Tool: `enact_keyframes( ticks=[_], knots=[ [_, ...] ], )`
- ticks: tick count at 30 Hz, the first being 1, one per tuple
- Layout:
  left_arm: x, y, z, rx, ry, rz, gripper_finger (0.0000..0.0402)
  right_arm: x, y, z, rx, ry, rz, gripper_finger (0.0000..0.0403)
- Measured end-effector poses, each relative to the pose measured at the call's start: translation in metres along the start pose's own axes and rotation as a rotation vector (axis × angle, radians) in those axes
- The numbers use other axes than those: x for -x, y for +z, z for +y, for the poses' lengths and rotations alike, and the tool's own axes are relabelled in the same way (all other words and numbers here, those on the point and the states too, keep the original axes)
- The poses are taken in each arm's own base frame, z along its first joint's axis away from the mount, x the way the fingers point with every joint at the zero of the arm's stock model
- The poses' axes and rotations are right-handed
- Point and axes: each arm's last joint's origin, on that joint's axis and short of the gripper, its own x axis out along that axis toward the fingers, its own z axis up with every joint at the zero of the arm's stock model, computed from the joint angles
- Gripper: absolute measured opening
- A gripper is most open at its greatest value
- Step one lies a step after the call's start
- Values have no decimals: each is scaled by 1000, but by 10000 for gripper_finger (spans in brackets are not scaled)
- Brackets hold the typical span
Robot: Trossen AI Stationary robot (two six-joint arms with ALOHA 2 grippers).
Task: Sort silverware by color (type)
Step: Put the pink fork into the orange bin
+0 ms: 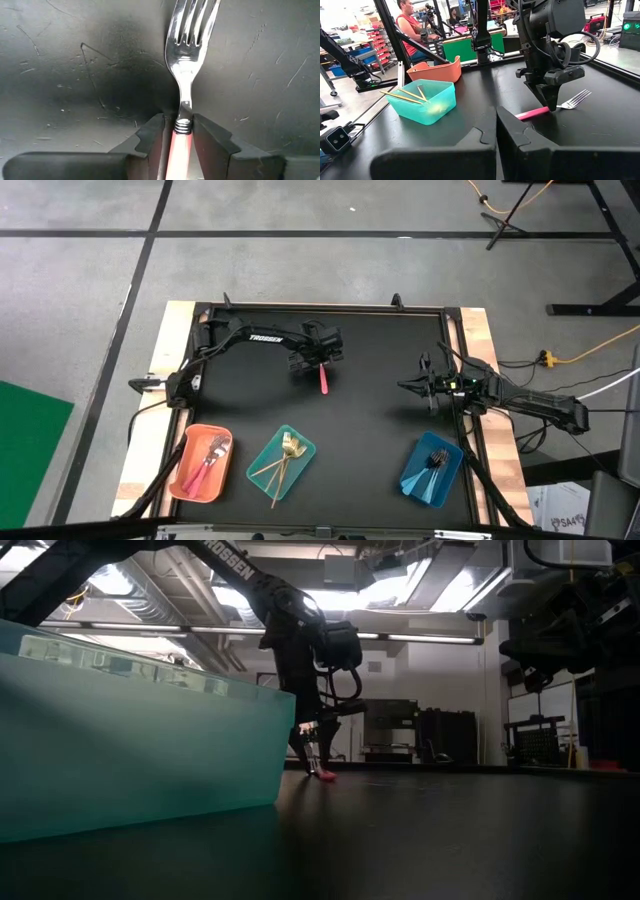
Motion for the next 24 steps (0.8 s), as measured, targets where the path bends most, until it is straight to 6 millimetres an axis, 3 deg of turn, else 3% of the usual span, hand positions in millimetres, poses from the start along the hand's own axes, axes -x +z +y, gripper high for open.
enact_keyframes(
  ticks=[24],
  knots=[
    [0,0,-2,-1,-21,-16,100,0,0,0,0,0,0,0]
  ],
)
